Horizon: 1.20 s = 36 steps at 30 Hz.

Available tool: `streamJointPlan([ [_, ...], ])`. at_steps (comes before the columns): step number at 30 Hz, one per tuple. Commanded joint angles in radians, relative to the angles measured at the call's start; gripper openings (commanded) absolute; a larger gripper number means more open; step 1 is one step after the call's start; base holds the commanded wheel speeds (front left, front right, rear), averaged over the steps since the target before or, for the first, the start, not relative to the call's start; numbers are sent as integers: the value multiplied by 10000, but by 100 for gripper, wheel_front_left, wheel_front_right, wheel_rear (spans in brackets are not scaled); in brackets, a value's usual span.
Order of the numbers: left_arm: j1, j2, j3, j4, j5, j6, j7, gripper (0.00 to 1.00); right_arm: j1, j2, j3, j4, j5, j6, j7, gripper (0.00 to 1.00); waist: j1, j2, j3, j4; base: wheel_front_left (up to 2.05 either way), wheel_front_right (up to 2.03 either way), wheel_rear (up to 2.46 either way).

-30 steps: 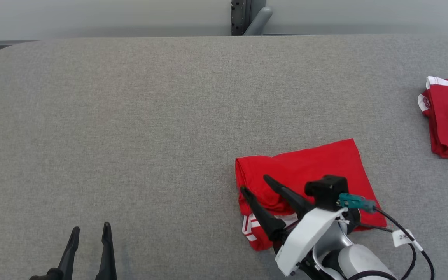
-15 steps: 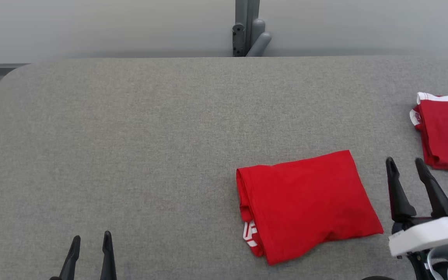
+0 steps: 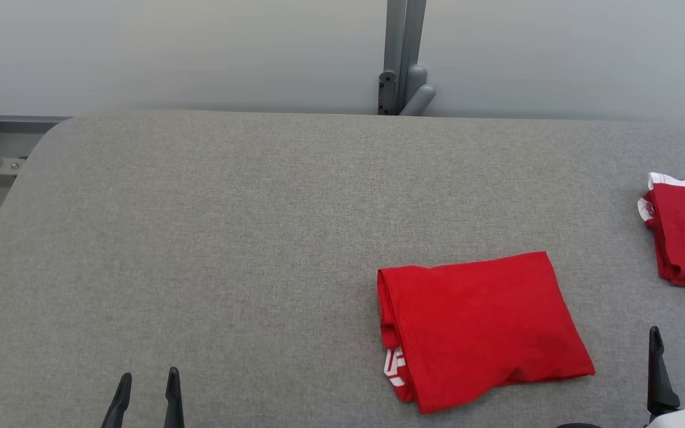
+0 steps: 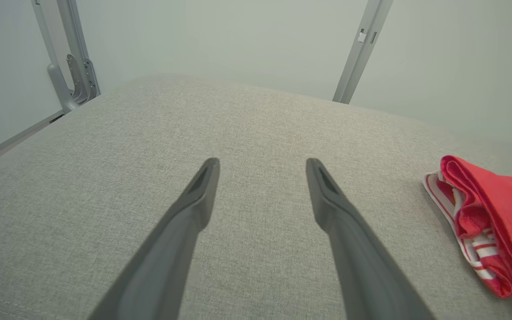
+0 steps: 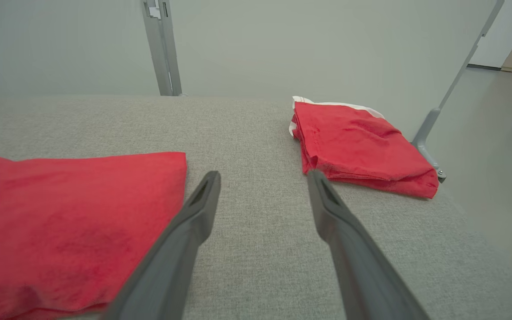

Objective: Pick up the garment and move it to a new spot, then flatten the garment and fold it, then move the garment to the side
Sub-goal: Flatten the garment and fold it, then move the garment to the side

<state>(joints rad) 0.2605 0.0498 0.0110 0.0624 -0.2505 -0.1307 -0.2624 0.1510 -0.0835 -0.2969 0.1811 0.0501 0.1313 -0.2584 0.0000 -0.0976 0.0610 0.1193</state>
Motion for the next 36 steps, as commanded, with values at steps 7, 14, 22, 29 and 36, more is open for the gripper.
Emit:
streamJointPlan([
  [7,208,18,48,59,181,-3,-28,100,383,213,-176,-6,-239,-14,-61,100,0,1,-109,-117,0,0,0],
  [14,194,18,37,12,191,-3,-28,100,180,267,-59,-22,-119,-14,-62,100,0,1,-115,-232,0,0,0],
  [22,129,17,-10,-136,103,-4,-28,100,-794,37,886,576,1069,-14,-62,100,0,1,131,-251,0,0,0],
  [29,-175,18,-178,-271,20,-4,-28,100,-2841,-1370,2735,1628,2884,-14,2774,100,0,1,531,-127,0,0,0],
  [36,-534,20,-459,-248,-64,-3,-28,100,-4134,-1720,3189,3130,3633,-8,4639,100,0,1,1019,205,0,0,0],
])
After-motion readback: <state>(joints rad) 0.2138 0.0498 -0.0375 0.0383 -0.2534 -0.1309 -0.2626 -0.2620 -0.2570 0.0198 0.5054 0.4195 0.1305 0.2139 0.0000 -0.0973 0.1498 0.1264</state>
